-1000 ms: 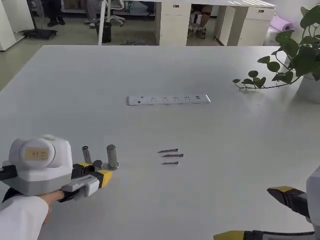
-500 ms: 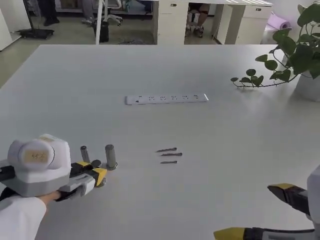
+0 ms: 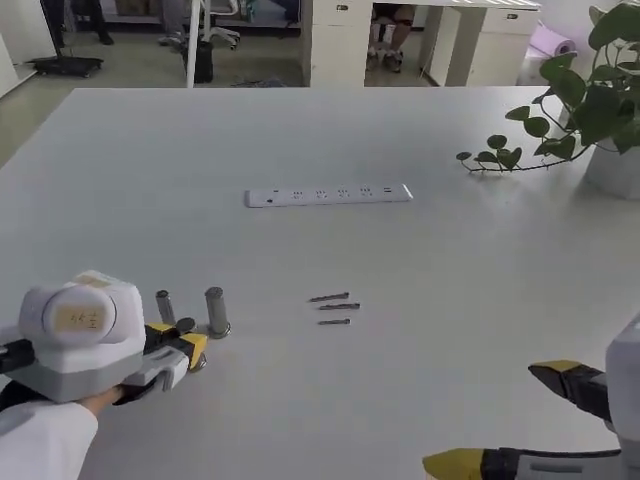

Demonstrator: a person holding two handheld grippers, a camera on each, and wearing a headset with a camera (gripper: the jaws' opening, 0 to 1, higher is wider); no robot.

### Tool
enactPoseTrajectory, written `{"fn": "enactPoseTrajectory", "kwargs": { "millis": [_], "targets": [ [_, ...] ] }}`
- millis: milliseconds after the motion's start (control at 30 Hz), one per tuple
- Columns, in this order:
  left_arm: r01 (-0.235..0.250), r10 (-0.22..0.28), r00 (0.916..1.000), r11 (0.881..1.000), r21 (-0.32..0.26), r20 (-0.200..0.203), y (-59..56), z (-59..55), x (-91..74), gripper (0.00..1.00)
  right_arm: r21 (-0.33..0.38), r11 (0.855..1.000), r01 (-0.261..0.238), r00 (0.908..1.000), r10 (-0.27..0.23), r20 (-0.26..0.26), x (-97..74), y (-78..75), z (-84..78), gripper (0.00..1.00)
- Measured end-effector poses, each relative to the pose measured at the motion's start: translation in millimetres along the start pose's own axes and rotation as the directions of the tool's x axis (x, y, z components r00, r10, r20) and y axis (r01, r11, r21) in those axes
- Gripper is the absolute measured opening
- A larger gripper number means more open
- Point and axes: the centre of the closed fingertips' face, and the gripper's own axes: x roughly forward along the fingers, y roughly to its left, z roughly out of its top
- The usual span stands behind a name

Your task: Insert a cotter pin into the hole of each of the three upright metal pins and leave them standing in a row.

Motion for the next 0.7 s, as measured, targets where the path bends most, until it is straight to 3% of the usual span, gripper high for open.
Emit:
{"fn": "enactPoseTrajectory", "kwargs": {
  "millis": [300, 567, 633, 700],
  "targets": [
    [-0.003, 0.003, 0.999, 1.0, 0.0, 0.045, -7.3, 21.6, -21.1, 0.1, 0.004, 1.0, -0.011, 0.9999, 0.011, 0.001, 3.7, 3.2, -1.2, 0.93],
    [0.007, -0.008, 0.9994, 1.0, 0.023, 0.035, -23.4, 16.1, -28.5, 0.11, -0.012, 1.0, -0.026, 0.9996, 0.026, 0.012, 6.3, 8.7, 1.9, 0.93],
    [0.023, -0.025, 0.9992, 0.997, 0.069, 0.032, -32.8, 15.0, -30.5, 0.11, -0.012, 0.999, -0.031, 0.9994, 0.032, 0.017, 6.2, 9.1, 2.1, 0.93],
    [0.033, -0.035, 0.9987, 0.998, 0.06, 0.036, -39.9, 14.7, -31.5, 0.11, -0.016, 0.999, -0.036, 0.9992, 0.037, 0.017, 6.2, 9.7, 1.2, 0.93]
  ]
}}
